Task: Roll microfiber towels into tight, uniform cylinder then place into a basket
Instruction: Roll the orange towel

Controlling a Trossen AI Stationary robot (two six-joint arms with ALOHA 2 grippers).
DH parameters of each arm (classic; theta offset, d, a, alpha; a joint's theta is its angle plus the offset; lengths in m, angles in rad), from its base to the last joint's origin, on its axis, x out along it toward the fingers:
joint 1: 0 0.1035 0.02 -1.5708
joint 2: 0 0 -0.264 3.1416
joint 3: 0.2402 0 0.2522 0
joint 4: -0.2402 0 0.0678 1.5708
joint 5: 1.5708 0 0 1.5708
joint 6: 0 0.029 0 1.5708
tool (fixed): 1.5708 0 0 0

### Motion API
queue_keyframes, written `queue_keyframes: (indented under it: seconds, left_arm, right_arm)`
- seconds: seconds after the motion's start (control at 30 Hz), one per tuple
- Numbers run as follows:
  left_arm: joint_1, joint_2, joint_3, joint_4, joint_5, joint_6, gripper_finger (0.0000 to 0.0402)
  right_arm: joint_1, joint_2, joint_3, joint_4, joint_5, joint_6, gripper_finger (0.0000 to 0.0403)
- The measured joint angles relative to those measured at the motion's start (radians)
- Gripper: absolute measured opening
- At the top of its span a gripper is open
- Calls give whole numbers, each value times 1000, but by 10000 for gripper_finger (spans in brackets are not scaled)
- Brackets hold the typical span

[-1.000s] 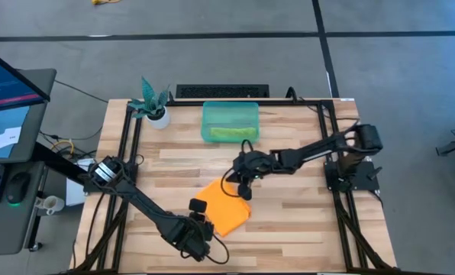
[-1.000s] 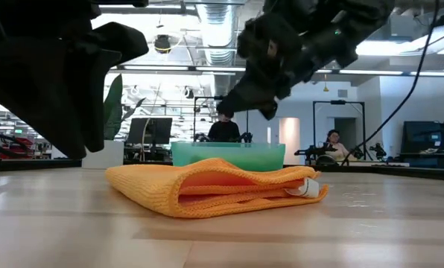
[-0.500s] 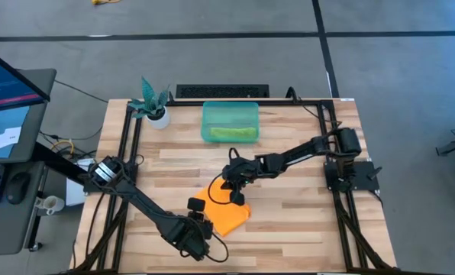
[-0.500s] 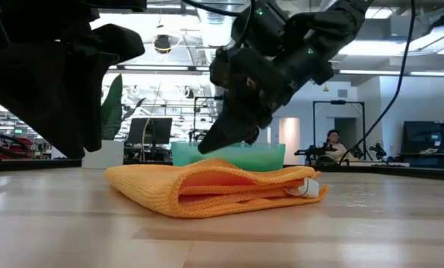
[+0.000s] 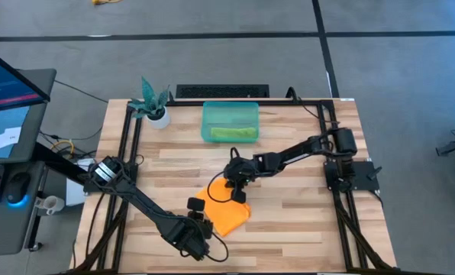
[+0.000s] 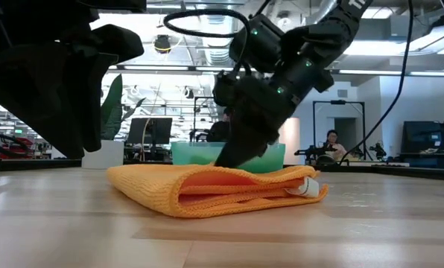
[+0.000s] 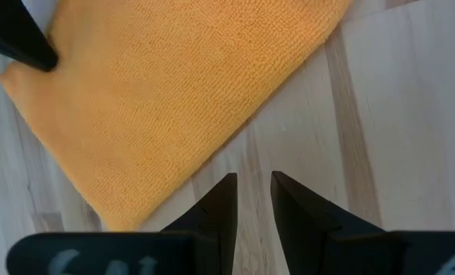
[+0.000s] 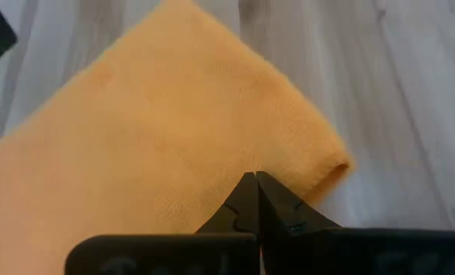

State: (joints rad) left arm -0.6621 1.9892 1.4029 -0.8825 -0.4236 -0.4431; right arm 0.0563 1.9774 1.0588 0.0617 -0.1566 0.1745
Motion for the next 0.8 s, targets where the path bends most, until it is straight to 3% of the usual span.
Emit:
queue_keyframes:
  seconds: [0.23,0.8]
  left_arm:
    - [0,0,0,-2,0,-7,74]
    - [0,0,0,-28,-4,-37,74]
  right_arm:
    - [-32,8,2,-39,-4,34,13]
    - [-15,-127,1,-519,164,237,13]
